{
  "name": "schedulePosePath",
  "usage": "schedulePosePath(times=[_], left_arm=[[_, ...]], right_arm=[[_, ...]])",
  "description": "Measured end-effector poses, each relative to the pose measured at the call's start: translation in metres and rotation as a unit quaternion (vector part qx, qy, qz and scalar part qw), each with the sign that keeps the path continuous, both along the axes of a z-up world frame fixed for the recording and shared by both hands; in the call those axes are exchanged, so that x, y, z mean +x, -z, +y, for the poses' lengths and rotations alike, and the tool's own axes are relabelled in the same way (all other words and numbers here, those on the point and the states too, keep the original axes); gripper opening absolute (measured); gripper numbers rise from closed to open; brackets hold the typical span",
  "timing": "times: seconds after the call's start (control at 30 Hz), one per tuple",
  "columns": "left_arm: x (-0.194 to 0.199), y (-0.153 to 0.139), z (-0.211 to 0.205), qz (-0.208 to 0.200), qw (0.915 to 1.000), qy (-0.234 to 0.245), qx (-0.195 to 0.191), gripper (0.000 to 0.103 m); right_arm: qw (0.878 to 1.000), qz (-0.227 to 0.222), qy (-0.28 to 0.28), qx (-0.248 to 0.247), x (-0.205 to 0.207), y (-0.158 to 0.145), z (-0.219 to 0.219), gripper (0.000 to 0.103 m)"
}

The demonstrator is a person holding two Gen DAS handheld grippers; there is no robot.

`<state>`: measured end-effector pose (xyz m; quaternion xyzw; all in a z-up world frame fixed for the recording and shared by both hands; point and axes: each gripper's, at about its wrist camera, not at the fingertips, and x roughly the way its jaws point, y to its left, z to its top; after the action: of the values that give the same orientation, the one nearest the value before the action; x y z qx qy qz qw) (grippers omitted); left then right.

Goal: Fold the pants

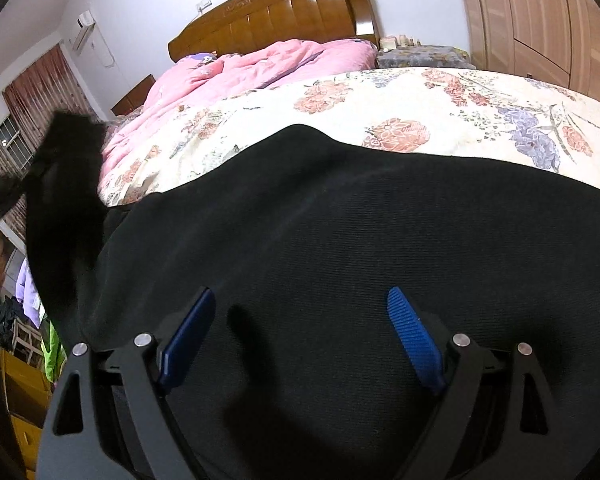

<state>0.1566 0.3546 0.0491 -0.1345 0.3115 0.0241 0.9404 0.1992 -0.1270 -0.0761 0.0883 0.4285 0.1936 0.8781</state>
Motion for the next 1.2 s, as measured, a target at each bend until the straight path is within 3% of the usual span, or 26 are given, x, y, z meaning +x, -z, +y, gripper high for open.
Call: schedulePosePath(times=[0.1,0.2,0.27,0.3,0.37,0.43,0.5,0.57,0.67,0.77,0.8,0.83,0.93,1.0,1.13,1.2], left_arm=[[-0.041,0.034,0.042,0.027,0.9985,-0.046,-0.013,0.007],[-0.072,0.088,0.097,0.040,0.9887,-0.099,-0.106,0.008],[-0.088,0.121,0.124,0.044,0.9815,-0.118,-0.144,0.011],[-0.092,0.129,0.130,0.040,0.9790,-0.110,-0.167,0.015],[-0.102,0.147,0.144,0.015,0.9665,-0.090,-0.240,0.035],[-0.107,0.150,0.150,-0.002,0.9628,-0.090,-0.255,0.064],[-0.112,0.147,0.154,-0.026,0.9597,-0.086,-0.266,0.073],[-0.112,0.146,0.158,-0.040,0.9541,-0.084,-0.285,0.073],[-0.107,0.151,0.165,-0.045,0.9481,-0.088,-0.302,0.070],[-0.102,0.148,0.166,-0.031,0.9528,-0.105,-0.283,0.033],[-0.101,0.146,0.165,-0.020,0.9563,-0.117,-0.267,0.014],[-0.100,0.144,0.164,-0.017,0.9588,-0.117,-0.258,0.011],[-0.101,0.128,0.148,-0.018,0.9729,-0.118,-0.198,0.007],[-0.096,0.105,0.135,-0.041,0.9780,-0.098,-0.179,0.007],[-0.074,0.046,0.121,-0.109,0.9772,-0.054,-0.174,0.007],[-0.067,0.009,0.113,-0.161,0.9724,-0.030,-0.166,0.007]], right_arm=[[1.000,0.000,0.001,0.004,-0.001,0.000,-0.001,0.086],[1.000,-0.001,0.002,0.000,-0.001,0.000,0.000,0.086],[1.000,-0.002,0.003,-0.004,-0.002,0.000,0.001,0.086],[1.000,-0.002,0.003,-0.009,-0.002,0.000,0.002,0.086],[1.000,-0.002,0.004,-0.015,-0.001,0.000,0.004,0.086],[1.000,-0.002,0.004,-0.021,-0.001,0.001,0.006,0.086],[1.000,-0.003,0.004,-0.025,-0.001,0.001,0.006,0.086],[1.000,-0.003,0.005,-0.026,-0.001,0.001,0.007,0.086],[1.000,-0.004,0.005,-0.025,-0.001,0.001,0.007,0.086],[1.000,-0.004,0.004,-0.024,-0.001,0.001,0.007,0.086],[1.000,-0.004,0.005,-0.024,-0.001,0.001,0.007,0.086],[1.000,-0.004,0.005,-0.023,-0.002,0.001,0.007,0.086],[1.000,-0.004,0.005,-0.021,-0.002,0.001,0.007,0.087],[1.000,-0.004,0.004,-0.019,-0.002,0.000,0.006,0.087],[1.000,-0.004,0.005,-0.019,-0.002,0.000,0.006,0.087],[1.000,-0.004,0.005,-0.018,-0.002,0.000,0.006,0.087]])
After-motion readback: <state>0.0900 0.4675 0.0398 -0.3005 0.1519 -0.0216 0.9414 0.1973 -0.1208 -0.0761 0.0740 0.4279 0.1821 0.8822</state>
